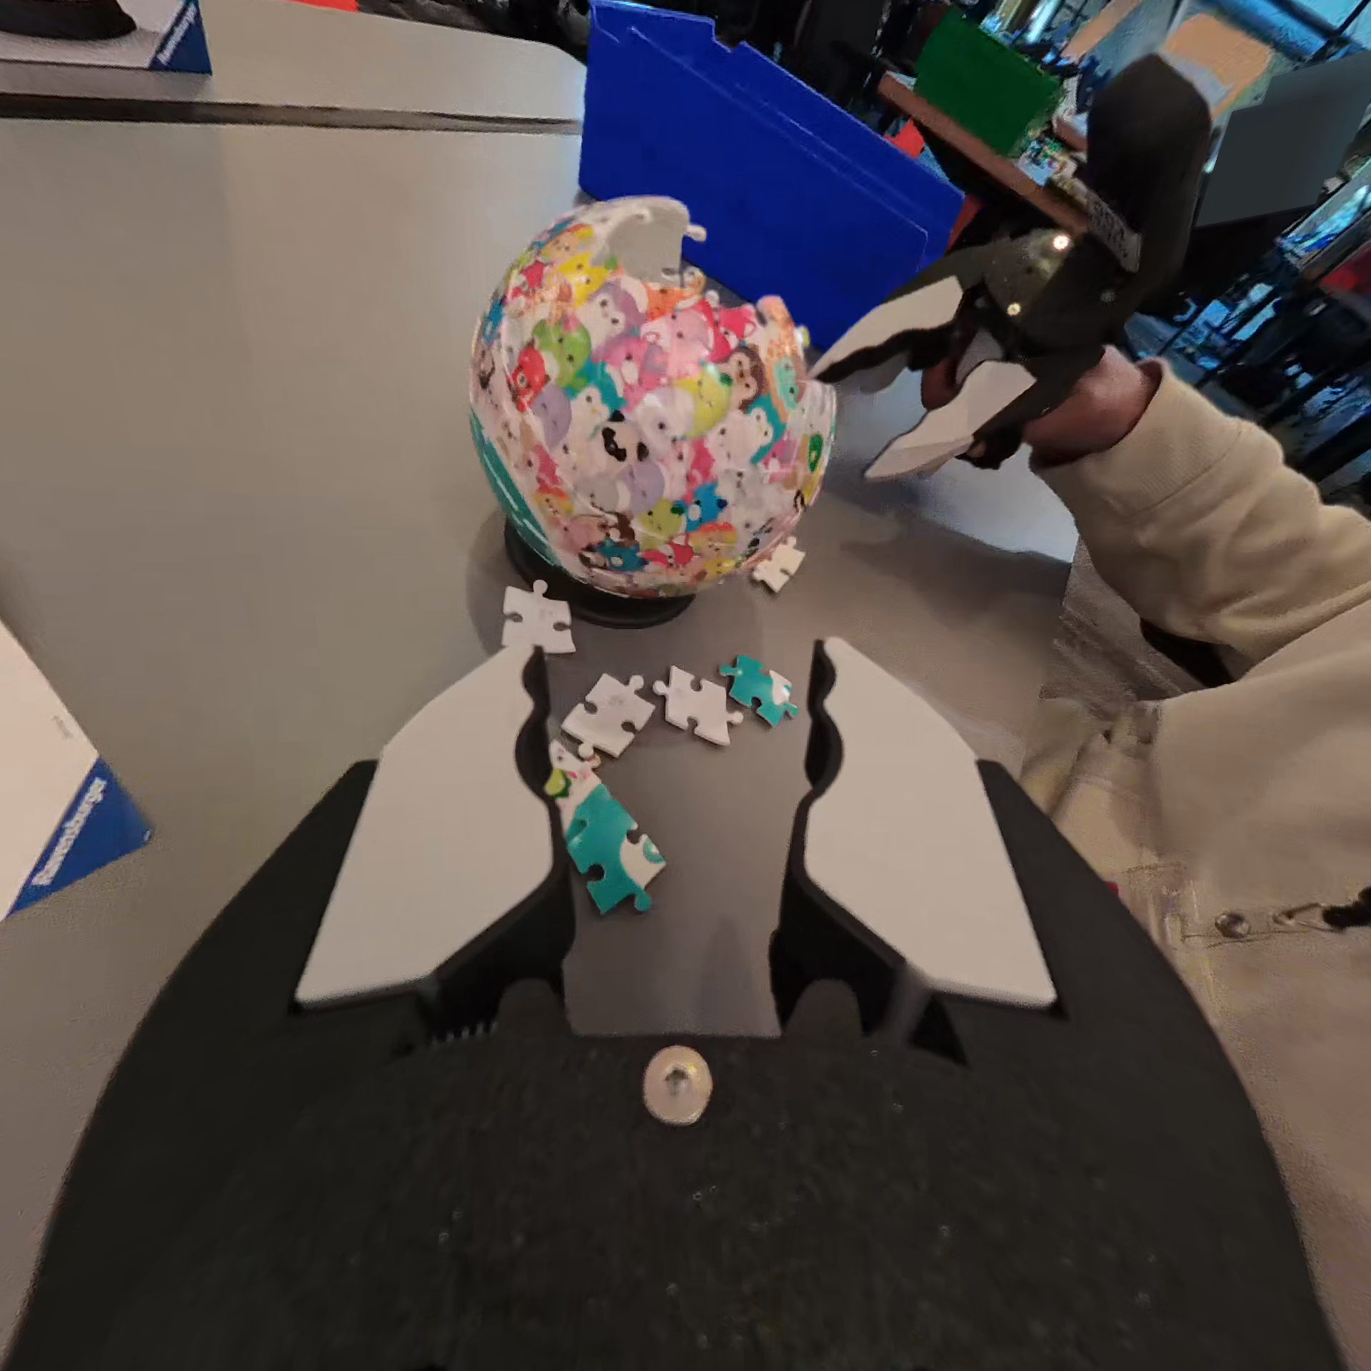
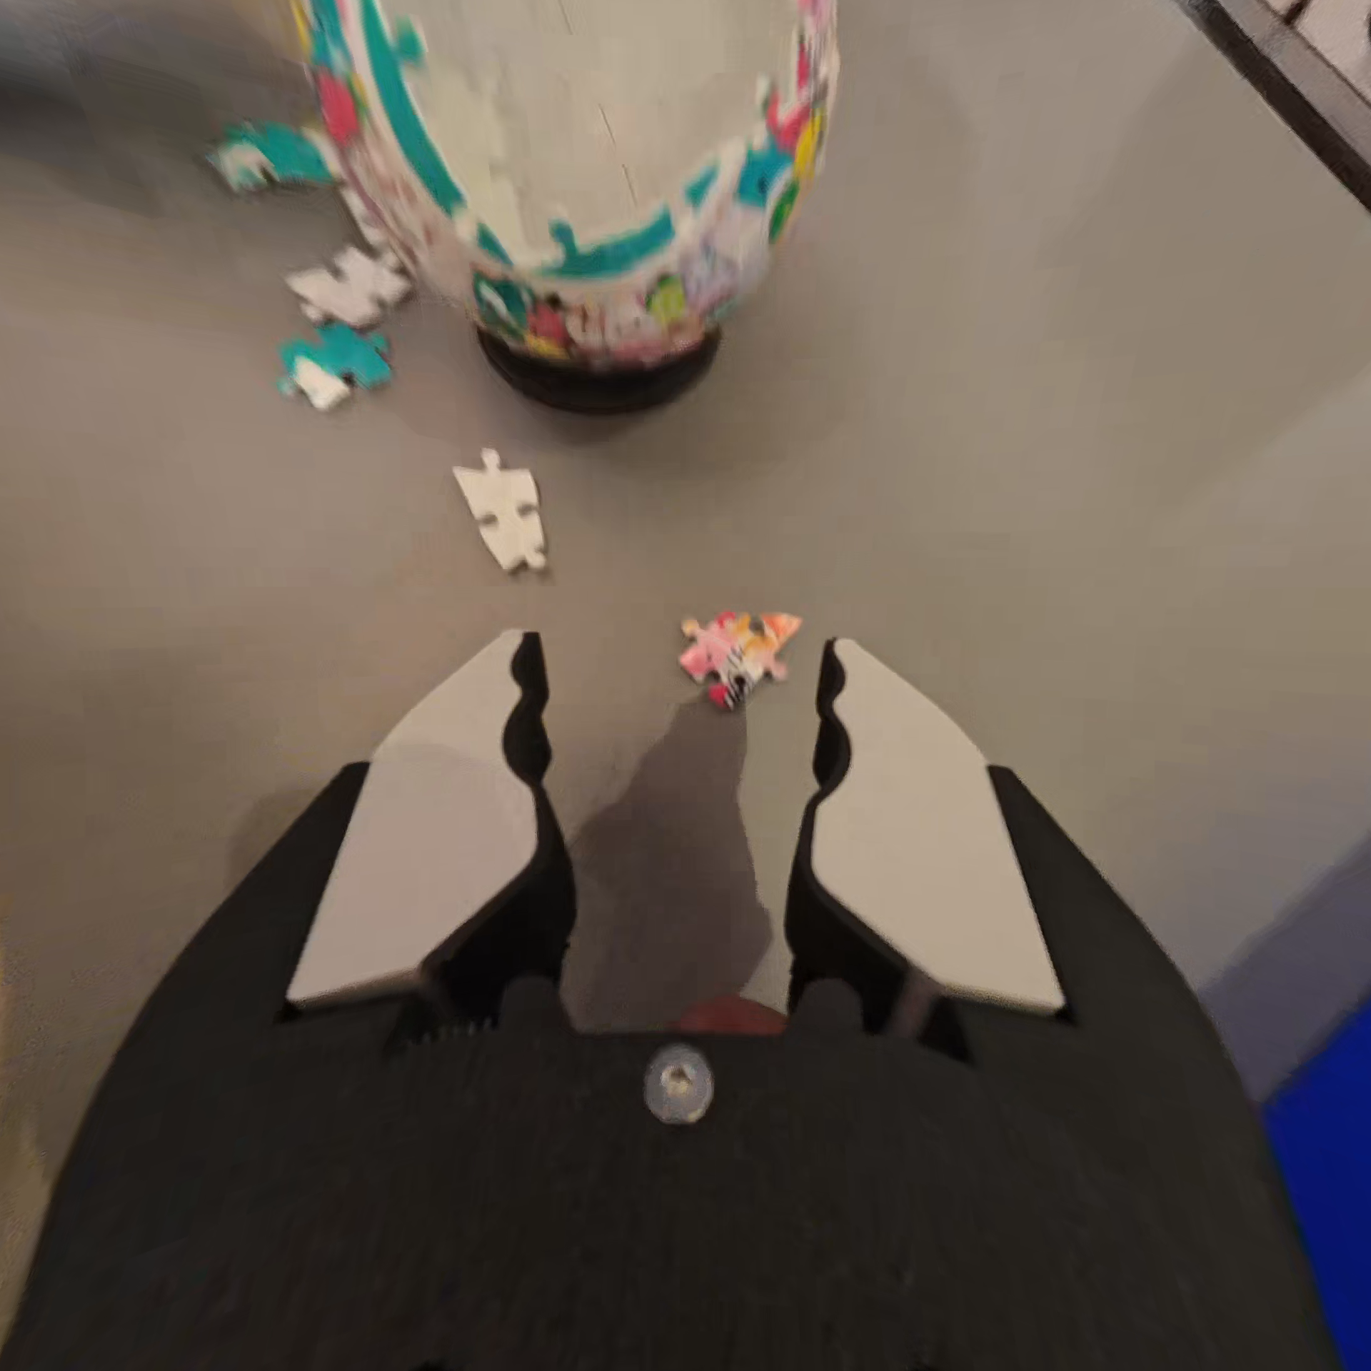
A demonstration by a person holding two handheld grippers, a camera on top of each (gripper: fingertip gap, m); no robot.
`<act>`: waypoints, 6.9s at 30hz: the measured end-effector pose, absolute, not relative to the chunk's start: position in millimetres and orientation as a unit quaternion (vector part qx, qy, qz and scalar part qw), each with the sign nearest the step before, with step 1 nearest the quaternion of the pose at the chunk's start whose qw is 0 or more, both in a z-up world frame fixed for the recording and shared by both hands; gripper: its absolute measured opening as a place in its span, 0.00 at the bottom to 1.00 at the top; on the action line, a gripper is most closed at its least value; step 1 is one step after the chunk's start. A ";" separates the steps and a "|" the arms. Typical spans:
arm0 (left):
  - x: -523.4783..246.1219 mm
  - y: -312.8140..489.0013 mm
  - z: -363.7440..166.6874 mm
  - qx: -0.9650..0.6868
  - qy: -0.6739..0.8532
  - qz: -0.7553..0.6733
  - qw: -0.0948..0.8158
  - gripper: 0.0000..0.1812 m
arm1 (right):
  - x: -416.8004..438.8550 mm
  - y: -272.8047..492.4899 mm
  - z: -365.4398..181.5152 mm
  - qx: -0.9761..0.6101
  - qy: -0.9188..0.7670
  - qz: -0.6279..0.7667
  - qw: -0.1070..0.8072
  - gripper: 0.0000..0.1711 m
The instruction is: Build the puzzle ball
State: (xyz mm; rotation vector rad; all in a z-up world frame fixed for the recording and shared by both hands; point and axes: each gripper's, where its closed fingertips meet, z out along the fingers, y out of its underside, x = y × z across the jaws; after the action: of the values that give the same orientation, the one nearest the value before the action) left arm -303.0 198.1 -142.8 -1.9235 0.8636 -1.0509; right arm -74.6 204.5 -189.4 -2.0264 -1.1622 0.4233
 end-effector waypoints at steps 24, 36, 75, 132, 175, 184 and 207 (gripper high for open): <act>-281.2 177.1 -120.6 -0.720 0.345 -0.452 0.399 0.33 | -74.9 219.1 -211.9 -0.822 -0.409 0.118 0.378 0.18; -252.2 135.9 -67.3 -0.636 0.308 -0.626 0.329 0.19 | -206.1 141.5 -75.3 -0.597 -0.588 0.292 0.462 0.18; -366.0 163.7 -155.0 -0.802 0.311 -0.312 0.403 0.17 | -136.1 185.4 -220.9 -0.780 -0.518 0.166 0.310 0.18; -251.0 121.1 -75.6 -0.546 0.089 -0.813 0.180 0.01 | -233.6 113.0 -92.9 -0.525 -0.574 0.219 0.589 0.03; -264.8 130.5 -62.9 -0.521 0.099 -0.792 0.304 0.01 | -270.1 138.7 -63.9 -0.639 -0.280 0.514 0.499 0.03; -265.3 115.5 -64.5 -0.563 0.246 -0.734 0.288 0.19 | -262.9 99.5 -81.8 -0.657 -0.426 0.553 0.283 0.01; -264.4 135.1 -63.4 -0.501 -0.010 -0.834 0.231 0.01 | -250.8 122.7 -82.4 -0.555 -0.536 0.227 0.594 0.08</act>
State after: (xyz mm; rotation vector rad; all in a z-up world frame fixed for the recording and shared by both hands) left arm -264.4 135.1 -63.4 -1.3781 -0.0278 -2.2924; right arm -250.8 122.7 -82.4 -1.2902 -1.2470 0.5279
